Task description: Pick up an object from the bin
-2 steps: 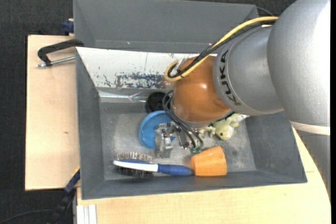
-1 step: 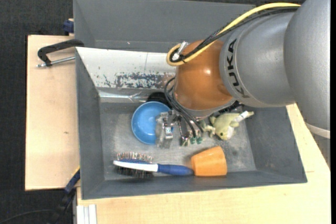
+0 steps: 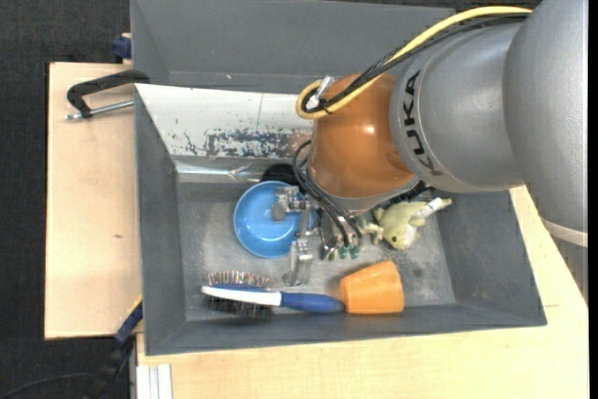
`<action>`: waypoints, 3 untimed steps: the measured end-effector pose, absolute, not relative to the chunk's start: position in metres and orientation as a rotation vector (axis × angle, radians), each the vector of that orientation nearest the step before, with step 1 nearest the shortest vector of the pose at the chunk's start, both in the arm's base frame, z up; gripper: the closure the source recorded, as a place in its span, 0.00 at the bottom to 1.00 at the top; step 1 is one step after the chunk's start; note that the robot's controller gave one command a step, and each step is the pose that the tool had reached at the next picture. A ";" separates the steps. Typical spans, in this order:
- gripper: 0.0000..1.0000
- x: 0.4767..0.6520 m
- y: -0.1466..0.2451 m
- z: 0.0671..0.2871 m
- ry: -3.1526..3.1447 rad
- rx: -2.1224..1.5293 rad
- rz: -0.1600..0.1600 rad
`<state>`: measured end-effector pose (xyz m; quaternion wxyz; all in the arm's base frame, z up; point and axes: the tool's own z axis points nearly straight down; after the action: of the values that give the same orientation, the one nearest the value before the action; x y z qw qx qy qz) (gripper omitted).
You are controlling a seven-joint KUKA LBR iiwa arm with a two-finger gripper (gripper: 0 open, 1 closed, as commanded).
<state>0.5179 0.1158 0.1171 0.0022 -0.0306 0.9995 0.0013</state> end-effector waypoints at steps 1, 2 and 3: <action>0.00 0.532 0.112 0.070 3.140 0.200 0.005; 1.00 0.533 0.111 0.071 3.134 0.202 0.004; 1.00 0.513 0.123 0.214 3.125 0.190 0.008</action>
Offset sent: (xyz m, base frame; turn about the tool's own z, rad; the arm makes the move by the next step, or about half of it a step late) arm 0.0151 -0.0061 -0.0471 0.1917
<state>0.5129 0.1228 0.2137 0.0055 0.0606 0.9981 0.0025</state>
